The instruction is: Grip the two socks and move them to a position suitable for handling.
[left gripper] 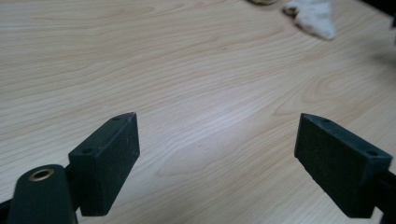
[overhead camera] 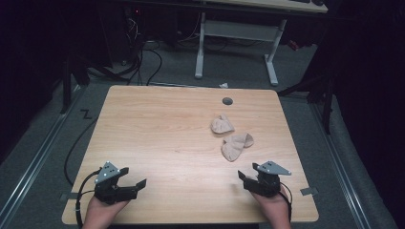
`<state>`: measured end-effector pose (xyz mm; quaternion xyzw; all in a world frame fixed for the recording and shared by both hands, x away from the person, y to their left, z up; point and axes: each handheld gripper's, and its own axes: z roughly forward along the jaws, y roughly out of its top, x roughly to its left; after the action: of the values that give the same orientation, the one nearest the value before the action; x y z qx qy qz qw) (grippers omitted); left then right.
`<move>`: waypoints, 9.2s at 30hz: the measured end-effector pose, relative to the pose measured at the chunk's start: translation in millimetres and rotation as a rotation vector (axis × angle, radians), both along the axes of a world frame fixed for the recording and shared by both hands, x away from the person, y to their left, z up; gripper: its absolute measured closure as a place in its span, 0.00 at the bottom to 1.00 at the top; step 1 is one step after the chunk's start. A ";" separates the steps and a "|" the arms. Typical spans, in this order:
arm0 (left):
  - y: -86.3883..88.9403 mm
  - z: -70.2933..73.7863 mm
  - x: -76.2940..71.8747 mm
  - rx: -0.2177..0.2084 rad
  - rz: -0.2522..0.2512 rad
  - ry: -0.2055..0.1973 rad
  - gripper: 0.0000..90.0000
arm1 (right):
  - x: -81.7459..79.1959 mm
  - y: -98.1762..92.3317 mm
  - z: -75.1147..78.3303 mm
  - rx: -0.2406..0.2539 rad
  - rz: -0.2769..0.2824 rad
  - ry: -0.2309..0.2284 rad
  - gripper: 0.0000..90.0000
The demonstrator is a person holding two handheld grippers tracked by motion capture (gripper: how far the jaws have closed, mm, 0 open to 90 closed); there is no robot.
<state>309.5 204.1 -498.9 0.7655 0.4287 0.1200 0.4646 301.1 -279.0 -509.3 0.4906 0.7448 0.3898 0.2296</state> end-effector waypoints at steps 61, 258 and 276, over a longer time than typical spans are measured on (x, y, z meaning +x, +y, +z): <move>-17.0 0.2 5.0 0.125 -0.133 -0.093 0.45 | 141.1 135.9 -8.0 -0.203 0.122 0.161 1.00; -42.2 -2.4 1.4 0.170 -0.153 -0.095 0.53 | 59.4 133.7 -11.7 -0.170 0.237 0.032 0.82; -13.2 -4.7 -14.9 0.181 -0.056 -0.075 0.52 | 87.0 145.9 -15.3 -0.172 0.232 0.103 0.65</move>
<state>294.6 190.9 -503.6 0.8110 0.3770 0.1737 0.4122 388.1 -133.1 -524.7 0.3989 0.8380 0.3227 0.1858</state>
